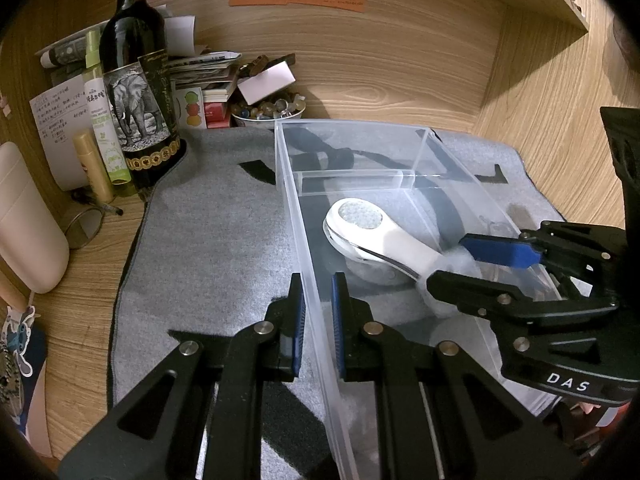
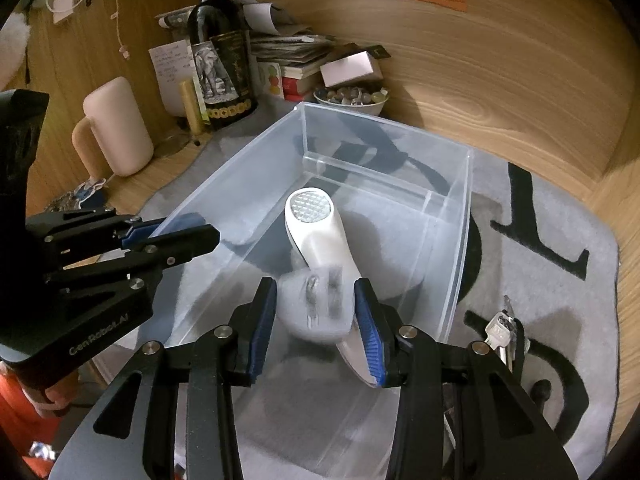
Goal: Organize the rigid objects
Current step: 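Carry the plug with the right tool into the box and release, then grasp the black-handled item on the mat with the right tool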
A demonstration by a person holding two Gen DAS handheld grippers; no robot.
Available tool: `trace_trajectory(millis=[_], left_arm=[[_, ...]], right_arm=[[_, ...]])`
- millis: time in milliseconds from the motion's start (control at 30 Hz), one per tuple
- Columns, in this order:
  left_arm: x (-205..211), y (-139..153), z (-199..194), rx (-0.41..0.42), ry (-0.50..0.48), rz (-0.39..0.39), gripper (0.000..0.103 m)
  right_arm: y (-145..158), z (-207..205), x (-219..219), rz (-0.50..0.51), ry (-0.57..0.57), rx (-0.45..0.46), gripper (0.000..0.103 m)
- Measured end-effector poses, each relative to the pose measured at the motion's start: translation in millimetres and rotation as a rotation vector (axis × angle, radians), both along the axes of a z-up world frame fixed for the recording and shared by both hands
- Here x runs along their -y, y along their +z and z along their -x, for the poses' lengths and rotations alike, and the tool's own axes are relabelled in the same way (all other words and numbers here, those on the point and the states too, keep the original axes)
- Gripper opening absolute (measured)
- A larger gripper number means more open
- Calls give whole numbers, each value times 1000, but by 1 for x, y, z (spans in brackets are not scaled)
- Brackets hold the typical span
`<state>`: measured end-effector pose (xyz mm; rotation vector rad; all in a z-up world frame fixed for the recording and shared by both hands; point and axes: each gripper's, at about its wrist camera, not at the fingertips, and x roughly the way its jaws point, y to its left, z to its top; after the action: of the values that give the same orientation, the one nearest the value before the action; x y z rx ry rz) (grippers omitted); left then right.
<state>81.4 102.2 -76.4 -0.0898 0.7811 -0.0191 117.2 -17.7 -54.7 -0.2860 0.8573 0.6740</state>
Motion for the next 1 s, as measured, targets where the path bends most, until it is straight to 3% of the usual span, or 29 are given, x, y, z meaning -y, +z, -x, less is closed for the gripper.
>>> trace_trajectory(millis=[633, 1000], left_arm=[[2, 0, 0, 0, 1, -1, 12], [0, -1, 0, -1, 0, -4, 12]], right_arm=[[34, 8, 29, -62, -68, 127, 62], [44, 7, 89, -78, -224, 178, 65]])
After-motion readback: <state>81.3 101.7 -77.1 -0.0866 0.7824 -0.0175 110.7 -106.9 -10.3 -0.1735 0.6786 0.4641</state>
